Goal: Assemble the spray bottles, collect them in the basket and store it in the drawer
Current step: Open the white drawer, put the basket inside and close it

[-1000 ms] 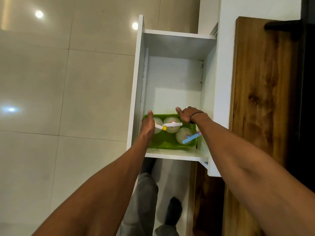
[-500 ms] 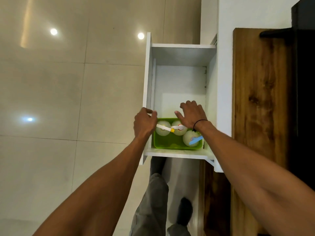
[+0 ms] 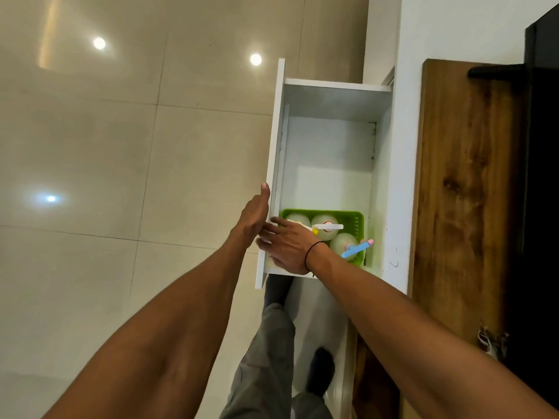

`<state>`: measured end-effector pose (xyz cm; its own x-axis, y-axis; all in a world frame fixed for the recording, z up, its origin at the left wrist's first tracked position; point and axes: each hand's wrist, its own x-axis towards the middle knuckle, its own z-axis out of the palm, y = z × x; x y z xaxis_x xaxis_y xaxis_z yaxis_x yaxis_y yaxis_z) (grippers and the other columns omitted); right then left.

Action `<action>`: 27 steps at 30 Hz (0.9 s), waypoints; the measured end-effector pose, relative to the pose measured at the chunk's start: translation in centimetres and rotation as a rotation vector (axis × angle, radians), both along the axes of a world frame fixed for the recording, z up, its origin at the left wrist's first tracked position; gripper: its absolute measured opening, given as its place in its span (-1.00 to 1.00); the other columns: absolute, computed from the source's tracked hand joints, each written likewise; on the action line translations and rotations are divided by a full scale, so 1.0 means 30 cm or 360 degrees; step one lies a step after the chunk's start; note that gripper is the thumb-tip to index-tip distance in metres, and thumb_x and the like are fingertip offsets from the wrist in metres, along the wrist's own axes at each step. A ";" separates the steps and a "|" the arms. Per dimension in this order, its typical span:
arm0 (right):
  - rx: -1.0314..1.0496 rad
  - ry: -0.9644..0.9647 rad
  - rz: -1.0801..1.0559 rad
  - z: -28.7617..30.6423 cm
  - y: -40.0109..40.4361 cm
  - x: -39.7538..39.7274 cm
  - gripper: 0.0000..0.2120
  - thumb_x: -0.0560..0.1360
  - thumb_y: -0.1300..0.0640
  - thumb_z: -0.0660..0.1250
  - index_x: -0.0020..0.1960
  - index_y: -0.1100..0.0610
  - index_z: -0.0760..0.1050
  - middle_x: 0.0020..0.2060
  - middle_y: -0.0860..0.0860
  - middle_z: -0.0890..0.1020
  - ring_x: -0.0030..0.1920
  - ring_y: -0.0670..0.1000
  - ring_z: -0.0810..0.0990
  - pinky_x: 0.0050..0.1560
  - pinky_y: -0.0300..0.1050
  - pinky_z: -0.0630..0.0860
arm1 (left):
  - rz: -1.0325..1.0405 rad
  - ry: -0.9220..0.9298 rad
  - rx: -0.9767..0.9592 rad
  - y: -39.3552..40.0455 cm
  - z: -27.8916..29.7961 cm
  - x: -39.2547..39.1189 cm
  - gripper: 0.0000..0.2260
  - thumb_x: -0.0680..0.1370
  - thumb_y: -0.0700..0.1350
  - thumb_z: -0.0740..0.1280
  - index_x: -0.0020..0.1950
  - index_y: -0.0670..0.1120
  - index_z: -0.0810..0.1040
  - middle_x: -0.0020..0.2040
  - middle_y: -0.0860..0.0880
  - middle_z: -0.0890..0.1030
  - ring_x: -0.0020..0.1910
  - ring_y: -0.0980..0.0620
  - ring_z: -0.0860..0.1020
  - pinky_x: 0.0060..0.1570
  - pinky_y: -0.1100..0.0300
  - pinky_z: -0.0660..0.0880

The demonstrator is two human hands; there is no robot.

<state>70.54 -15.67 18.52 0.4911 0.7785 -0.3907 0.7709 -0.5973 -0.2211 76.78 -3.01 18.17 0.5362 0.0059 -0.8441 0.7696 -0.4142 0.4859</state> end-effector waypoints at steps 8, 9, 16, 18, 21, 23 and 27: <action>-0.0389 0.0063 0.0042 0.075 -0.113 -0.012 -0.48 0.64 -0.07 0.14 0.56 0.06 0.32 0.58 0.05 0.34 0.63 0.11 0.18 0.63 0.17 0.02 | 0.0027 -0.0010 -0.0051 -0.181 0.027 -0.051 -0.39 0.73 0.25 -0.07 0.64 -0.10 0.26 0.62 -0.18 0.31 0.55 -0.24 0.36 0.40 -0.04 0.34; -0.0435 0.0068 0.0029 0.086 -0.130 -0.021 -0.48 0.64 -0.06 0.13 0.57 0.05 0.31 0.57 0.04 0.36 0.63 0.11 0.19 0.63 0.17 0.01 | 0.0024 -0.0018 -0.0058 -0.210 0.020 -0.062 -0.38 0.72 0.26 -0.06 0.63 -0.10 0.27 0.61 -0.19 0.32 0.53 -0.25 0.37 0.45 -0.07 0.34; -0.0909 0.0061 0.0015 0.201 -0.217 -0.072 -0.41 0.68 -0.01 0.11 0.67 0.04 0.08 0.66 0.02 0.13 0.68 0.14 -0.07 0.65 0.19 -0.16 | -0.0054 -0.0090 -0.0112 -0.392 -0.004 -0.146 -0.33 0.67 0.33 -0.08 0.67 -0.01 0.21 0.65 -0.12 0.29 0.61 -0.14 0.29 0.59 -0.17 0.21; -0.1020 0.0016 0.0053 0.231 -0.236 -0.084 -0.43 0.70 0.03 0.08 0.67 0.07 0.06 0.67 0.03 0.09 0.68 0.17 -0.12 0.64 0.21 -0.20 | -0.0056 -0.0065 -0.0150 -0.440 0.000 -0.162 -0.33 0.68 0.33 -0.09 0.68 -0.01 0.20 0.66 -0.10 0.27 0.62 -0.12 0.26 0.61 -0.17 0.18; -0.1130 -0.0028 0.0135 0.242 -0.295 -0.108 -0.46 0.71 0.05 0.05 0.67 0.07 0.08 0.67 0.03 0.12 0.68 0.17 -0.12 0.62 0.29 -0.23 | -0.0068 -0.0028 -0.0216 -0.505 0.004 -0.179 -0.34 0.68 0.33 -0.10 0.69 0.00 0.17 0.68 -0.07 0.23 0.65 -0.10 0.22 0.63 -0.15 0.14; -0.1421 -0.0141 0.0180 0.248 -0.341 -0.117 -0.45 0.70 0.11 0.13 0.66 -0.07 0.11 0.65 -0.11 0.16 0.68 0.06 -0.12 0.54 0.51 -0.13 | -0.0101 -0.0023 -0.0227 -0.549 0.013 -0.188 -0.33 0.68 0.33 -0.12 0.69 0.00 0.16 0.67 -0.08 0.24 0.64 -0.12 0.24 0.62 -0.16 0.16; -0.1218 -0.0044 0.0078 0.186 -0.413 -0.172 -0.45 0.68 0.05 0.12 0.65 0.07 0.16 0.64 0.07 0.21 0.68 0.16 0.00 0.61 0.25 -0.15 | -0.0194 0.0036 -0.0216 -0.625 0.018 -0.213 -0.24 0.62 0.44 -0.15 0.70 0.03 0.11 0.67 -0.10 0.25 0.62 -0.19 0.28 0.59 -0.24 0.20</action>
<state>65.37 -28.05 24.09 0.4804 0.3169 -0.8178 0.7997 -0.5412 0.2600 70.38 -21.74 18.72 0.5070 -0.1730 -0.8444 0.7289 -0.4369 0.5271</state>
